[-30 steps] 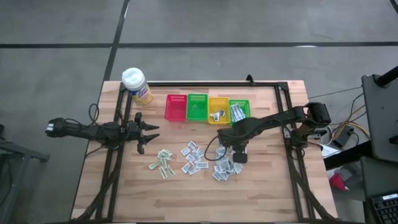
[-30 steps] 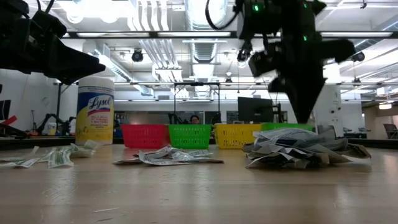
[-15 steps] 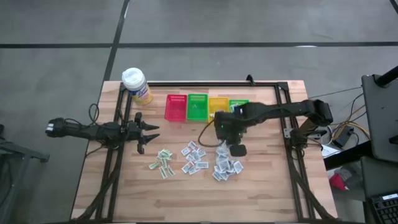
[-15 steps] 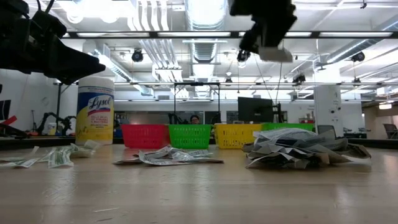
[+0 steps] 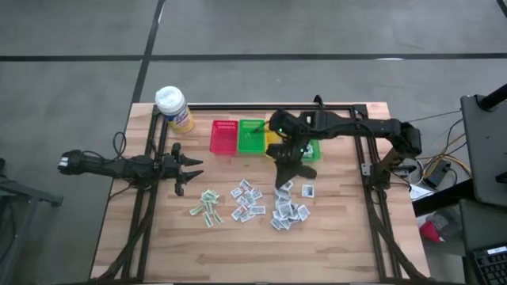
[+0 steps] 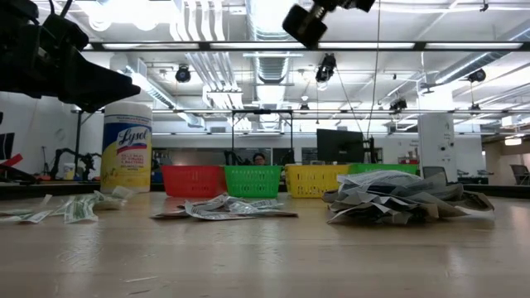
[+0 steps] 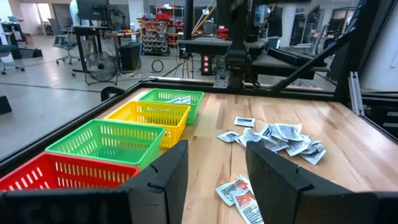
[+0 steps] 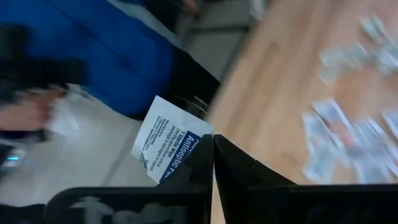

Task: Pick & Place First Aid Supplies
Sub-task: Put the blue alcohol pad into the yellow bin

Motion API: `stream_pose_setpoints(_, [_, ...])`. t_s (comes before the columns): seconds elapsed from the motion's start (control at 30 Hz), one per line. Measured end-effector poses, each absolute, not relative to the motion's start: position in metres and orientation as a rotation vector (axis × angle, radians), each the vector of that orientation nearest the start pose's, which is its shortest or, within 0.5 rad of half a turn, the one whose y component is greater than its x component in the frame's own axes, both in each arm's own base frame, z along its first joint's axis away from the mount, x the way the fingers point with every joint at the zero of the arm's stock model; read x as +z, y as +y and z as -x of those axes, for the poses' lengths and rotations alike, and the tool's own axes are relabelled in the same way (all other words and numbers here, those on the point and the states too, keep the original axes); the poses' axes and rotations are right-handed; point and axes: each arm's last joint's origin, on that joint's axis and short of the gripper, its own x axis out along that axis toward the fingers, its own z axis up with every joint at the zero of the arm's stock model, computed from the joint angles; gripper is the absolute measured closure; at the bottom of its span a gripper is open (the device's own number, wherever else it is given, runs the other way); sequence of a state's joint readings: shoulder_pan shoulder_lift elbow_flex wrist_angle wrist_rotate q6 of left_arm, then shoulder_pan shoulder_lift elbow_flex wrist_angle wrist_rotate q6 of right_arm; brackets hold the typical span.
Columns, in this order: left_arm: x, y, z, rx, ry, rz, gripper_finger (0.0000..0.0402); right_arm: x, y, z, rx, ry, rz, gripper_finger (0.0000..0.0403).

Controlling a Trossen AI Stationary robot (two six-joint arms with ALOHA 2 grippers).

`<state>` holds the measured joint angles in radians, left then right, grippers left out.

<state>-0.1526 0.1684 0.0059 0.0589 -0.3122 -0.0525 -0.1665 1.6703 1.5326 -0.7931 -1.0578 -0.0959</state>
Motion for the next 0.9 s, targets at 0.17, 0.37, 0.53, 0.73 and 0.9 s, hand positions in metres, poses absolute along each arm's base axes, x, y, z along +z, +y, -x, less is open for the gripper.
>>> stream_pose_setpoints(0.17, [0.157,-0.007,-0.106,0.162,0.097,0.028,0.0243,0.335,-0.044,-0.350,0.930,0.636,-0.521,0.0394])
stream_pose_setpoints(0.37, [0.157,-0.007,-0.106,0.162,0.097,0.029,0.0243,0.336,-0.048,-0.352,0.885,0.631,-0.509,0.0394])
stream_pose_setpoints(0.53, [0.157,-0.007,-0.106,0.162,0.097,0.028,0.0243,0.328,-0.056,-0.355,0.509,0.721,-0.391,0.0394])
stream_pose_setpoints(0.73, [0.157,-0.007,-0.106,0.162,0.097,0.028,0.0243,0.318,-0.081,-0.350,-0.027,0.855,-0.079,0.0394])
stream_pose_setpoints(0.9, [0.157,-0.007,-0.106,0.162,0.096,0.028,0.0243,0.317,-0.105,-0.343,-0.329,0.925,0.102,0.0394])
